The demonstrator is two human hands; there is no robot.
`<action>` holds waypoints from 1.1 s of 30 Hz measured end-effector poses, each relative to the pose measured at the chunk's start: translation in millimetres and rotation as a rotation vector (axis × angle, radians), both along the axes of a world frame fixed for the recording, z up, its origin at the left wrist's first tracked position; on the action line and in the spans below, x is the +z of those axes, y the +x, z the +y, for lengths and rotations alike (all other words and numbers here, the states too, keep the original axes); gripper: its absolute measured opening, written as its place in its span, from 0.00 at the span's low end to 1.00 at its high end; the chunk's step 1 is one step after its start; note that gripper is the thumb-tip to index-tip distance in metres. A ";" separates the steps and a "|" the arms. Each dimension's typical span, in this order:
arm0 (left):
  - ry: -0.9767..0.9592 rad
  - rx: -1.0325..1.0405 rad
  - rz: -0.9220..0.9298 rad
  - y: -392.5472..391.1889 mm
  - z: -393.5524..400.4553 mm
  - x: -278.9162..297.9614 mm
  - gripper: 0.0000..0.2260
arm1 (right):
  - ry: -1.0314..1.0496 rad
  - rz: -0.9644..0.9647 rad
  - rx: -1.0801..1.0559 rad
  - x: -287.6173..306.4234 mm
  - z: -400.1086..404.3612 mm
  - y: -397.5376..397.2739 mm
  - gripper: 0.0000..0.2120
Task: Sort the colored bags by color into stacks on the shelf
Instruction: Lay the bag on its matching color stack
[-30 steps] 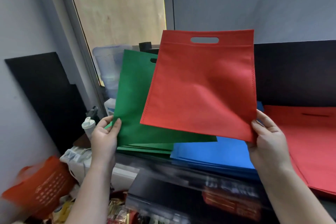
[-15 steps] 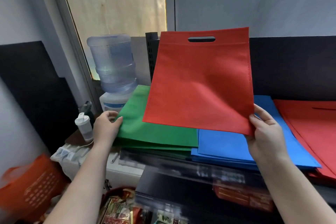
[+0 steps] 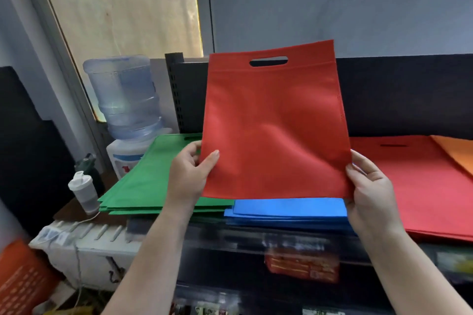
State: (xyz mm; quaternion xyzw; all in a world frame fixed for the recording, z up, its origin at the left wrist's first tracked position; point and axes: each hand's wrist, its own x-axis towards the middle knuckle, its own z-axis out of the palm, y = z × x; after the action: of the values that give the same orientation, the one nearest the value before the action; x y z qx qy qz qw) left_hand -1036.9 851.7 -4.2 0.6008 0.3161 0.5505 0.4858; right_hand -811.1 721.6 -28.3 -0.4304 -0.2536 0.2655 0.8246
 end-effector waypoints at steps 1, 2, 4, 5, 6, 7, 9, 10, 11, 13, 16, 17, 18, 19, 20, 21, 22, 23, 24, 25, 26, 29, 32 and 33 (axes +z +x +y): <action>0.062 0.047 0.075 13.0 -5.7 -1.7 0.09 | 0.001 -0.017 -0.029 1.2 -9.8 9.5 0.15; 0.129 0.075 0.135 26.1 -12.4 -3.3 0.11 | 0.001 -0.041 -0.060 2.5 -20.4 19.8 0.14; 0.225 0.076 0.184 53.1 -28.3 -5.8 0.12 | -0.014 -0.120 -0.137 4.9 -44.1 42.8 0.12; 0.248 0.062 0.184 67.0 -36.9 -7.3 0.12 | -0.035 -0.176 -0.185 6.0 -56.9 55.0 0.12; 0.263 0.055 0.195 81.6 -45.1 -8.8 0.11 | -0.064 -0.238 -0.237 7.2 -69.5 67.5 0.12; 0.283 0.049 0.210 96.3 -53.7 -9.6 0.09 | -0.103 -0.304 -0.291 8.7 -81.8 80.1 0.12; 0.335 0.047 0.258 125.6 -71.4 -10.8 0.07 | -0.205 -0.444 -0.404 12.6 -105.3 105.2 0.11; 0.363 0.047 0.282 139.3 -79.5 -11.8 0.07 | -0.267 -0.520 -0.464 14.5 -115.1 117.6 0.11; 0.389 0.049 0.308 152.2 -87.1 -13.3 0.07 | -0.336 -0.603 -0.517 16.3 -124.4 129.8 0.11; 0.433 0.071 0.380 175.8 -100.0 -17.3 0.06 | -0.459 -0.777 -0.585 18.6 -140.3 152.5 0.13; 0.429 0.103 0.528 205.6 -114.0 -25.0 0.12 | -0.604 -0.953 -0.629 18.3 -157.0 182.2 0.14; 0.420 0.106 0.576 213.7 -118.5 -27.6 0.14 | -0.646 -0.992 -0.627 16.9 -161.0 190.6 0.15; 0.405 0.110 0.627 221.4 -122.9 -30.1 0.14 | -0.689 -1.025 -0.614 14.8 -164.3 198.2 0.17; 0.385 0.113 0.687 227.4 -126.8 -32.4 0.15 | -0.735 -1.050 -0.590 12.0 -166.6 204.4 0.18; 0.370 0.119 0.755 232.9 -129.9 -34.6 0.15 | -0.782 -1.067 -0.552 9.0 -168.3 209.2 0.19; 0.360 0.122 0.836 236.9 -132.4 -36.1 0.16 | -0.832 -1.079 -0.502 5.3 -169.8 213.4 0.19; 0.356 0.129 0.925 240.5 -134.7 -36.8 0.17 | -0.893 -1.094 -0.446 1.5 -170.9 217.2 0.20; 0.361 0.140 1.012 243.2 -137.6 -36.5 0.19 | -0.966 -1.113 -0.391 -2.0 -172.8 220.8 0.21; 0.383 0.164 1.069 245.3 -141.5 -35.5 0.21 | -1.036 -1.137 -0.349 -4.9 -175.3 223.8 0.24; 0.419 0.200 1.079 247.6 -146.3 -33.7 0.23 | -1.079 -1.163 -0.329 -6.6 -178.9 227.0 0.27; 0.475 0.237 1.055 251.1 -152.0 -30.7 0.23 | -1.078 -1.182 -0.331 -6.6 -183.4 230.5 0.30; 0.648 0.252 1.012 271.1 -177.0 -14.4 0.22 | -1.022 -1.287 -0.367 0.8 -203.0 242.3 0.30; 0.787 0.185 1.063 309.1 -205.2 5.9 0.21 | -1.055 -1.407 -0.395 15.1 -230.0 261.1 0.28; 0.837 0.167 1.072 324.2 -214.4 12.2 0.21 | -1.068 -1.432 -0.412 20.4 -240.7 268.5 0.28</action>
State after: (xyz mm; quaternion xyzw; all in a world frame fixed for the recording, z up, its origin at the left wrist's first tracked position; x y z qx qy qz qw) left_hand -712.6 637.3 8.0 0.9012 0.3189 0.2884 -0.0550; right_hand -542.5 480.9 -8.0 -0.8529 -0.4660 -0.1353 0.1928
